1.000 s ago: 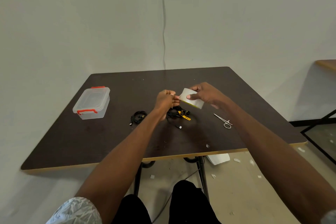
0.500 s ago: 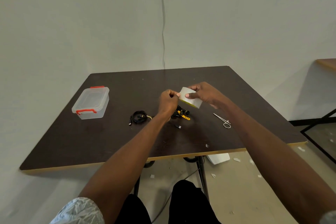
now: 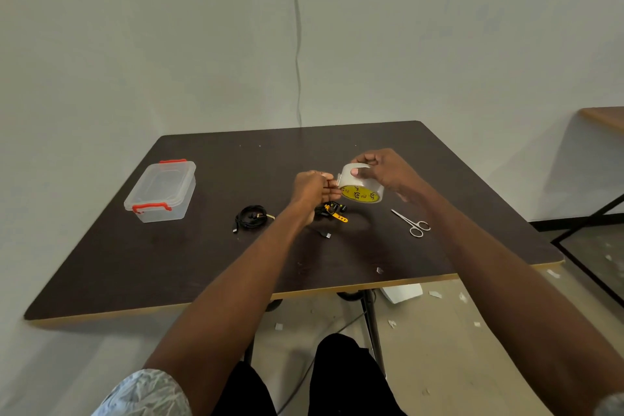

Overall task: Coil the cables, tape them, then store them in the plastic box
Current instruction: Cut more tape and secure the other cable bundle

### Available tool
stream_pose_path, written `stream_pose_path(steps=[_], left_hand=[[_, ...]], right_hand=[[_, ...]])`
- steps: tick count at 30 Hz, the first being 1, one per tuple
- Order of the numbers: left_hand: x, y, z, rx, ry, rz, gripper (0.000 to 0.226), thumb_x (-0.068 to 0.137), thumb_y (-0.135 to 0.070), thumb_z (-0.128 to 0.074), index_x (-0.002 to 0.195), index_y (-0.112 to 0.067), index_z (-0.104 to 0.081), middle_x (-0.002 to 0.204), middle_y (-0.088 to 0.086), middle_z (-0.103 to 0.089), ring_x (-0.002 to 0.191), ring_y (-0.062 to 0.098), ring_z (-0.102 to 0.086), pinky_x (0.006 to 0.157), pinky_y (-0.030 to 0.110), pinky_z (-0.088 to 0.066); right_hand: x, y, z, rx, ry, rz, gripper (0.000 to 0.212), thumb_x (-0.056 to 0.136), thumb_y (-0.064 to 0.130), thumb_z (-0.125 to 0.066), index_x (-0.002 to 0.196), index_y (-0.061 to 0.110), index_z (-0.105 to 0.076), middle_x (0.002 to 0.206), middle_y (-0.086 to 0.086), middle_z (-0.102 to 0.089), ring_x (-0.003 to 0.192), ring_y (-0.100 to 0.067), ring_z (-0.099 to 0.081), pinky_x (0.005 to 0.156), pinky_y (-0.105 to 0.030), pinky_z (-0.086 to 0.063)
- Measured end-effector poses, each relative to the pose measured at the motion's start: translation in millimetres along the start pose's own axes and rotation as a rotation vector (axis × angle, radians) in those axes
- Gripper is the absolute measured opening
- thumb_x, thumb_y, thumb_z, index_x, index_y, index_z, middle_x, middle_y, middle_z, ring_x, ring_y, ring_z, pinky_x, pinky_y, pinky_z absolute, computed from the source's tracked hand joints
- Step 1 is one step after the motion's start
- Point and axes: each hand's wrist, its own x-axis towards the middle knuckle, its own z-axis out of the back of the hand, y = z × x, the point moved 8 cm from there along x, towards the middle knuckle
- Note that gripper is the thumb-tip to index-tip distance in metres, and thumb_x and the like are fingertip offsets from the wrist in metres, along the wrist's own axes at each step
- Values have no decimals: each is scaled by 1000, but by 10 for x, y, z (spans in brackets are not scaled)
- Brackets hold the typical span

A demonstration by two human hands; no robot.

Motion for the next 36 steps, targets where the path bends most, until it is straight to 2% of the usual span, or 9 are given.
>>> stream_pose_path(steps=[3,6,8,11,16,20,28,33,36], left_hand=[[19,-9,-7,2,91,46,16,97,-15,-56,100,1,-55,74,14,-65,60,21,-67,68,33,-59],[14,-10,-49,124,131,35,20,88,-17,-70,90,0,-61,71,11,-63,61,17,-64,69,30,-59],[7,-15,-57,164,115,19,17,85,-12,-73,87,0,-62,71,11,-64,61,15,-62,64,25,-58],[2,-40,-49,219,77,-6,7,85,0,-69,81,1,-63,75,14,-65,61,15,-62,57,21,-57],[33,-7,-98,295,63,21,6,88,5,-60,84,3,-64,83,19,-67,68,20,-64,65,26,-57],[17,66,-149,225,112,133,11,92,5,-52,90,3,-63,80,16,-68,70,22,-67,72,31,-58],[-82,51,-249,43,224,252,12,97,1,-43,97,4,-56,92,23,-65,86,32,-65,92,44,-52],[-54,114,-183,-11,164,272,18,96,-2,-51,111,6,-57,93,20,-67,97,34,-64,88,42,-53],[-44,114,-161,-5,132,268,25,97,-2,-47,119,8,-55,97,20,-69,102,34,-66,84,40,-55]], right_hand=[[-1,-19,48,27,3,-4,16,85,15,-73,101,15,-75,95,-5,-75,79,-17,-67,73,-30,-51],[18,-14,54,40,19,1,17,85,15,-73,102,13,-75,97,-6,-75,80,-18,-67,73,-29,-51],[38,-32,53,11,31,-2,19,84,17,-73,103,14,-76,98,-6,-75,83,-20,-68,76,-33,-52],[44,-80,47,-20,62,-26,19,85,18,-73,103,17,-76,100,-5,-75,87,-22,-68,82,-36,-53],[58,-109,43,-78,79,-32,20,86,18,-71,106,17,-76,100,-4,-75,86,-21,-68,84,-36,-54],[111,-115,81,-176,103,-44,20,87,18,-70,106,16,-76,91,2,-74,81,-17,-68,84,-36,-54],[174,-136,120,-156,150,-68,22,90,17,-66,109,14,-75,104,-8,-74,90,-25,-68,87,-37,-54],[184,-180,80,-123,92,-51,17,90,25,-67,102,15,-75,100,-6,-73,89,-18,-64,89,-36,-51],[127,-236,104,-91,42,-28,32,89,40,-69,105,13,-72,104,-5,-71,90,-13,-63,85,-30,-47]])
